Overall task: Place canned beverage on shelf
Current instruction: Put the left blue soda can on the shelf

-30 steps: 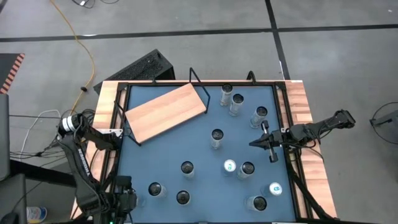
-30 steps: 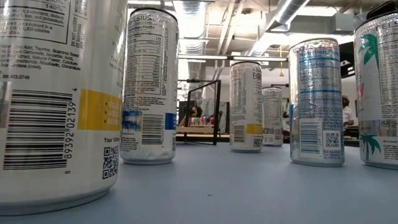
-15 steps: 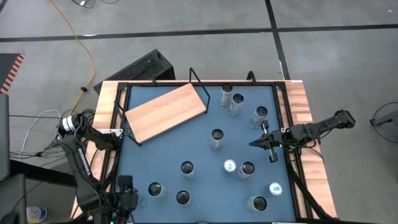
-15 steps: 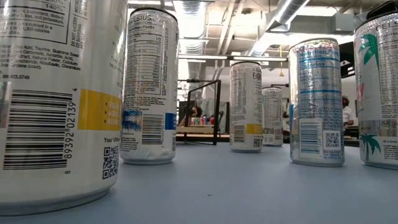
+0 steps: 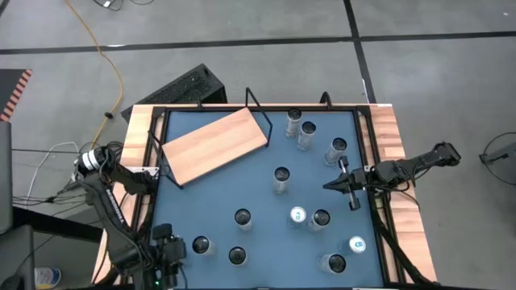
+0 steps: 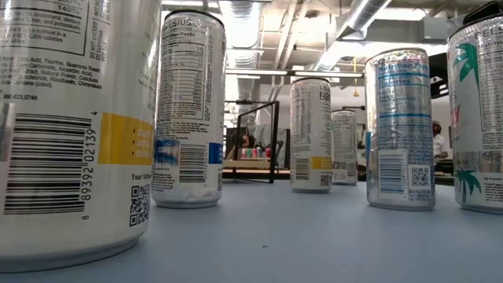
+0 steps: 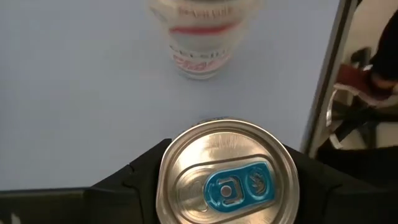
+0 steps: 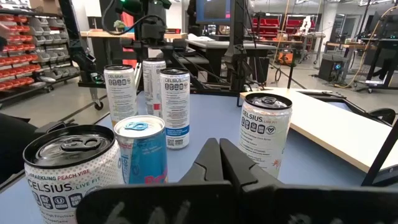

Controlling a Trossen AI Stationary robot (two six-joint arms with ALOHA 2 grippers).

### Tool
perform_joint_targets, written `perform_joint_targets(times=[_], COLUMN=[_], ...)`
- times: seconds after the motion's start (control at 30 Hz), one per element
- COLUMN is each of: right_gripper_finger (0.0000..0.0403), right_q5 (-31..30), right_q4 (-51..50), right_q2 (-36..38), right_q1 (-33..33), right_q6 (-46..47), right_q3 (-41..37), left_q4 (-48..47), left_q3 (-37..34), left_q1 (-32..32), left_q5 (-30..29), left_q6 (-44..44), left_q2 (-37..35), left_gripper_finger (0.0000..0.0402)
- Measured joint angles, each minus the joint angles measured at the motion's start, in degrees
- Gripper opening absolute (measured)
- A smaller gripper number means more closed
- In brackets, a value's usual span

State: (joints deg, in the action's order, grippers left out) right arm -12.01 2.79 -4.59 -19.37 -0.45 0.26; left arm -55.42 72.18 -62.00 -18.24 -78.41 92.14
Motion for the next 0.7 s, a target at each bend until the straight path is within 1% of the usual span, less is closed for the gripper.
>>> perform_joint_targets(times=[0.13, 0.3, 0.43, 0.57, 0.7], right_gripper_finger=[0.0, 0.0, 0.0, 0.0, 0.0], right_q5=[0.0, 0.0, 0.0, 0.0, 0.0], right_q4=[0.0, 0.0, 0.0, 0.0, 0.0], right_q2=[0.0, 0.0, 0.0, 0.0, 0.0], right_q1=[0.0, 0.0, 0.0, 0.0, 0.0], right_q6=[0.0, 0.0, 0.0, 0.0, 0.0], right_q3=[0.0, 0.0, 0.0, 0.0, 0.0], left_q4=[-5.9, -17.2, -24.4, -29.6, -34.6], left_q3=[3.4, 9.1, 14.1, 19.1, 24.3], left_q1=[0.6, 1.2, 2.4, 5.6, 10.2], left_q5=[0.1, -0.4, -3.9, -7.3, -8.0], left_q6=[-4.6, -10.9, -15.9, -20.0, -22.7], left_q2=[0.0, 0.0, 0.0, 0.0, 0.0], left_gripper_finger=[0.0214, 0.0214, 0.0214, 0.0214, 0.0214])
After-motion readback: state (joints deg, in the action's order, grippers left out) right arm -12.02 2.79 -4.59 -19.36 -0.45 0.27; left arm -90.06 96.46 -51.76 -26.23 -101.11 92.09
